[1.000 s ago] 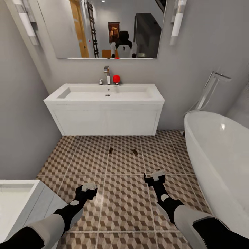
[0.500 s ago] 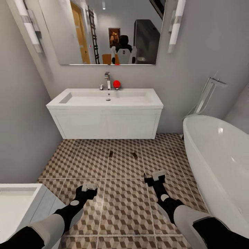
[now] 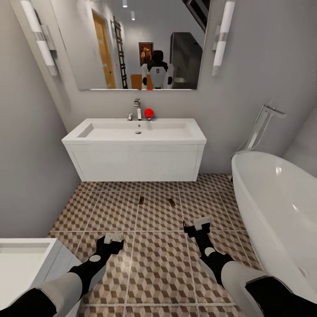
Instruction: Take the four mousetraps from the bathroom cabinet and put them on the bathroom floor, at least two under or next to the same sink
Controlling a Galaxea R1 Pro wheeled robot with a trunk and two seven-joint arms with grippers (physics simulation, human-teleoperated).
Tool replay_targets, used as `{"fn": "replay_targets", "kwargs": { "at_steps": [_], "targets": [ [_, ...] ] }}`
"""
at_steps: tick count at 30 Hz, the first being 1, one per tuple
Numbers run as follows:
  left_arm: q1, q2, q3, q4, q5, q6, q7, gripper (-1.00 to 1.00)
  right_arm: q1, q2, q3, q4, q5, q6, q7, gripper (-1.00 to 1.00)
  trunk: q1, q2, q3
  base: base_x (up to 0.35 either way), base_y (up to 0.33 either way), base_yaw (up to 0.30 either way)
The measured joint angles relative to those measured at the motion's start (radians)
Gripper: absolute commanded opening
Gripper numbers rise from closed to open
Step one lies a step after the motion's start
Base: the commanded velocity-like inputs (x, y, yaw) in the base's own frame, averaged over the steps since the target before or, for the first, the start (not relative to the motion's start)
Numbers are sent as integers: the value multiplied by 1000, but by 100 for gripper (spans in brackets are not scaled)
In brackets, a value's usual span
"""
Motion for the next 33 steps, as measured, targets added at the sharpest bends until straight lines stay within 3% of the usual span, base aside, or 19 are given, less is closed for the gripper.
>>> {"fn": "replay_targets", "kwargs": {
  "at_steps": [33],
  "targets": [
    [0, -1, 0, 1, 0, 1, 0, 100, 0, 1, 0, 0, 0, 0, 0, 100, -127, 231, 155, 0, 0, 0]
  ]
}}
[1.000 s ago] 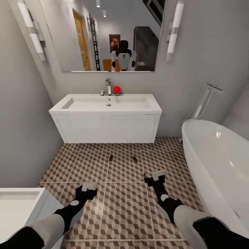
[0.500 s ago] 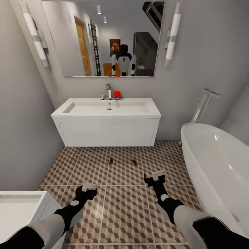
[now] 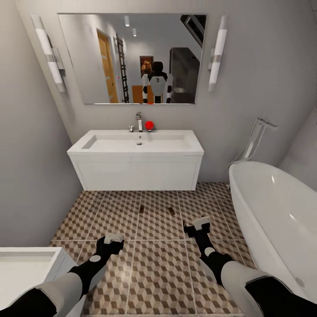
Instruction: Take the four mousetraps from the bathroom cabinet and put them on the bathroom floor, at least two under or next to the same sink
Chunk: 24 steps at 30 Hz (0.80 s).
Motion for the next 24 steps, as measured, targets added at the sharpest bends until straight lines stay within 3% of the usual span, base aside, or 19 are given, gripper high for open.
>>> {"fn": "replay_targets", "kwargs": {
  "at_steps": [24],
  "targets": [
    [0, -1, 0, 3, 0, 0, 0, 100, 0, -1, 0, 0, 0, 0, 0, 100, -92, 168, 113, 0, 0, 0]
  ]
}}
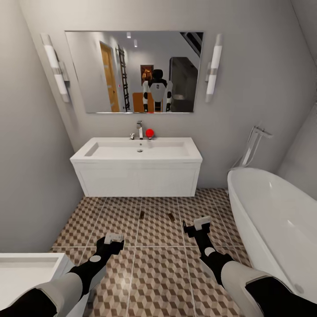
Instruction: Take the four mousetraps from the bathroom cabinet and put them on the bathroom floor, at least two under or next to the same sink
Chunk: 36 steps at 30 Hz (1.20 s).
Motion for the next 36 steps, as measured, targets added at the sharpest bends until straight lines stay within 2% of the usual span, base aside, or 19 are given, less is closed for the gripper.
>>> {"fn": "replay_targets", "kwargs": {
  "at_steps": [36],
  "targets": [
    [0, -2, 0, 4, 0, 0, 0, 100, 0, 0, 0, 0, 0, 1, 0, 100, -138, 252, 170, 0, 0, 0]
  ]
}}
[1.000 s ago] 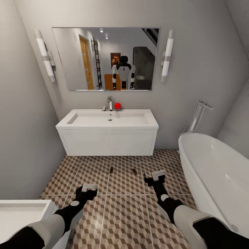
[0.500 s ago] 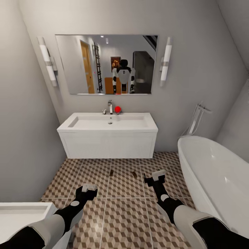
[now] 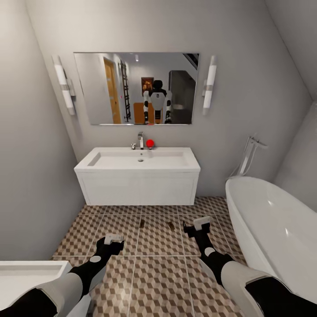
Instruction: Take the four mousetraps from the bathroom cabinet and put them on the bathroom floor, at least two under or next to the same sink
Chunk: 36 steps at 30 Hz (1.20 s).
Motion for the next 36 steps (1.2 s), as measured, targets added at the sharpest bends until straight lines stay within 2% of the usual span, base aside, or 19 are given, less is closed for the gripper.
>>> {"fn": "replay_targets", "kwargs": {
  "at_steps": [36],
  "targets": [
    [0, 0, 0, 1, 0, 0, 0, 100, 0, -1, 0, 0, 0, 1, 0, 100, -138, 253, 170, 0, 0, 0]
  ]
}}
